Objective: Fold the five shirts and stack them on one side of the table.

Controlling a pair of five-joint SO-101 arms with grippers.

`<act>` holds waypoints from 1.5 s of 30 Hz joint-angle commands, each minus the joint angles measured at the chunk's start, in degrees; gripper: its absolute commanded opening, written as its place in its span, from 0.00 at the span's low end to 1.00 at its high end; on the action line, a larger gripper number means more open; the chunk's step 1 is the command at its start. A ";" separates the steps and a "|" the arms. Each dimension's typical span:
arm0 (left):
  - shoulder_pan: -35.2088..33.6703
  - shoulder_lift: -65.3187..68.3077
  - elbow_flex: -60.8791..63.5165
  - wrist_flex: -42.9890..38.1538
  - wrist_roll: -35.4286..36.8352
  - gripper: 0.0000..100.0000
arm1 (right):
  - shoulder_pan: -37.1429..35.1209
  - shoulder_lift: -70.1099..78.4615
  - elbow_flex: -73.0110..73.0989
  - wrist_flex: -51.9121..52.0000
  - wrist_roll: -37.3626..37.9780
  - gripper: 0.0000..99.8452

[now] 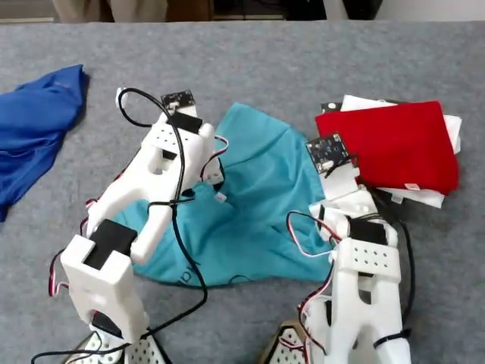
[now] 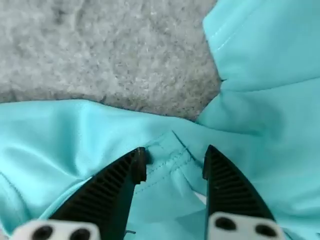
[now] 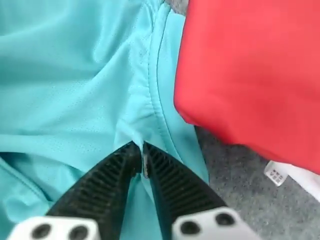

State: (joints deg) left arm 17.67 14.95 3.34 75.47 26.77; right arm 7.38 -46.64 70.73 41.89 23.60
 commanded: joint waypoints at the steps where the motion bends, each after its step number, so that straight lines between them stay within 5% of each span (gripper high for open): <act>1: 0.26 -0.31 0.09 -0.53 0.44 0.20 | -0.66 -0.22 -0.13 -1.32 -0.18 0.00; 8: 0.26 -0.40 0.09 -0.44 0.53 0.19 | -0.66 -0.22 -0.13 -1.32 -0.18 0.00; 15: 0.35 -0.40 0.09 -0.44 0.53 0.07 | -0.57 -0.22 -0.13 -1.32 -0.18 0.00; 36: -1.32 -1.01 -0.53 -0.09 0.00 0.02 | -0.48 -0.31 -1.27 -0.79 -0.44 0.00; 45: -9.93 -14.64 -7.12 7.12 -12.40 0.02 | -0.13 -8.22 -8.13 5.19 -5.10 0.00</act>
State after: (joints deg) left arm 10.64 8.35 0.00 80.66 18.42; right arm 7.38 -51.03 67.91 44.44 21.14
